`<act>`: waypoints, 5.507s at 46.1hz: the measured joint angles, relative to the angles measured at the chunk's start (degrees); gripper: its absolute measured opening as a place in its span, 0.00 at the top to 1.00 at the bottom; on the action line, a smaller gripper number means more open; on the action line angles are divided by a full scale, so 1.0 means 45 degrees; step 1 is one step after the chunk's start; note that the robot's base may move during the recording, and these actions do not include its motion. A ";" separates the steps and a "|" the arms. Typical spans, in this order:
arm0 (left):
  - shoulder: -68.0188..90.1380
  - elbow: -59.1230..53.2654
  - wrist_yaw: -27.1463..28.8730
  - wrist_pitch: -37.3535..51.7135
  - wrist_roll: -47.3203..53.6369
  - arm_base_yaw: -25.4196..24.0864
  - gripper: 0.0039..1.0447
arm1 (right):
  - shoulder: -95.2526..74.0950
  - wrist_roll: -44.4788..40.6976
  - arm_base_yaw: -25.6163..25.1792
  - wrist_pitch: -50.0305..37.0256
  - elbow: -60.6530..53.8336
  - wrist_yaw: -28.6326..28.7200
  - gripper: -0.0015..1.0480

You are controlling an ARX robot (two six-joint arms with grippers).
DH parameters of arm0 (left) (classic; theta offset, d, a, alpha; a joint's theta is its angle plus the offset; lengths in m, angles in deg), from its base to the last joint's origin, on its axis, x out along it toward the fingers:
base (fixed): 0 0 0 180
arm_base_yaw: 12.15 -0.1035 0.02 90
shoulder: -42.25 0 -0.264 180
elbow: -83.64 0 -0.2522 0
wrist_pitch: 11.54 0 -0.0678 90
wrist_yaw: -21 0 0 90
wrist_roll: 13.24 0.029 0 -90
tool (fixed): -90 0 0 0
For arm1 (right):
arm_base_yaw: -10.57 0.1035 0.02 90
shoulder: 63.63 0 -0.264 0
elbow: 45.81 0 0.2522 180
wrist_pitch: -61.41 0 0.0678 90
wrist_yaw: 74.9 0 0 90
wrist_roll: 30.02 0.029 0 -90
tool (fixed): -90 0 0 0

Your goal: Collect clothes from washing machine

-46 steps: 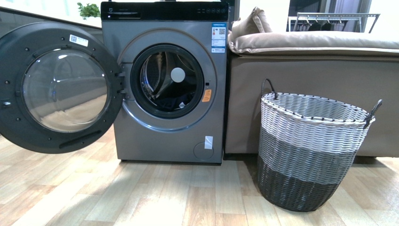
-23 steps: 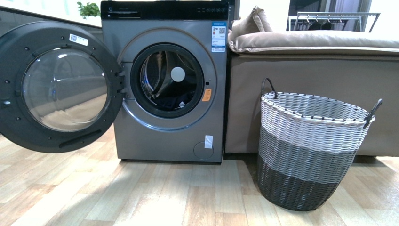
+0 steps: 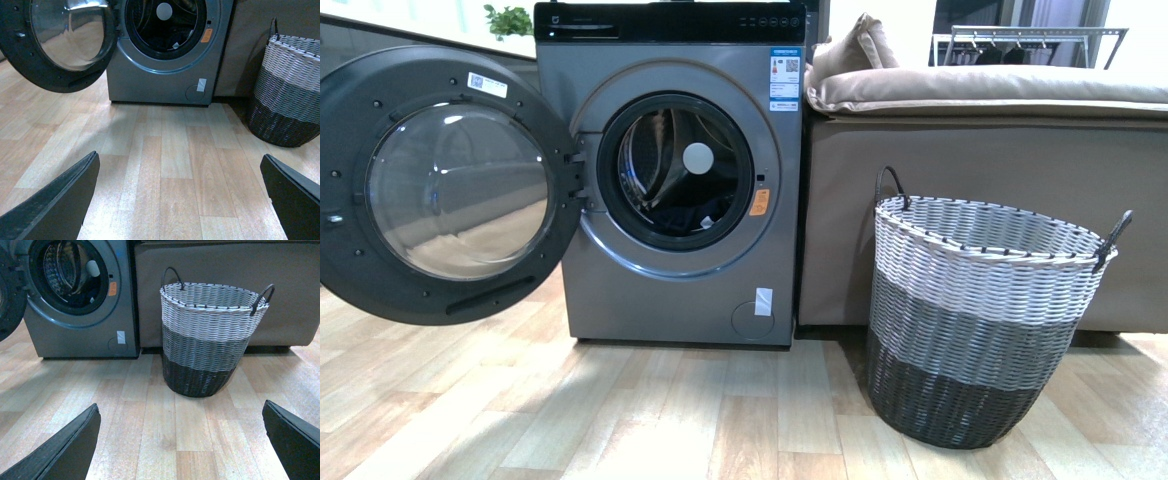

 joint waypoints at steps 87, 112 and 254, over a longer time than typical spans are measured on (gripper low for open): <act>-0.0019 0.0000 0.0000 -0.0005 0.0005 0.0000 0.06 | 0.0000 0.0000 -0.0005 0.0000 0.0000 0.0000 0.08; -0.0015 0.0000 0.0010 -0.0005 0.0000 0.0000 0.06 | 0.0000 0.0000 -0.0005 0.0000 0.0000 -0.0005 0.08; 2.6102 1.3347 -0.1666 0.7577 -0.0398 0.2137 0.06 | 0.0000 0.0000 -0.0005 -0.0005 0.0000 0.0000 0.08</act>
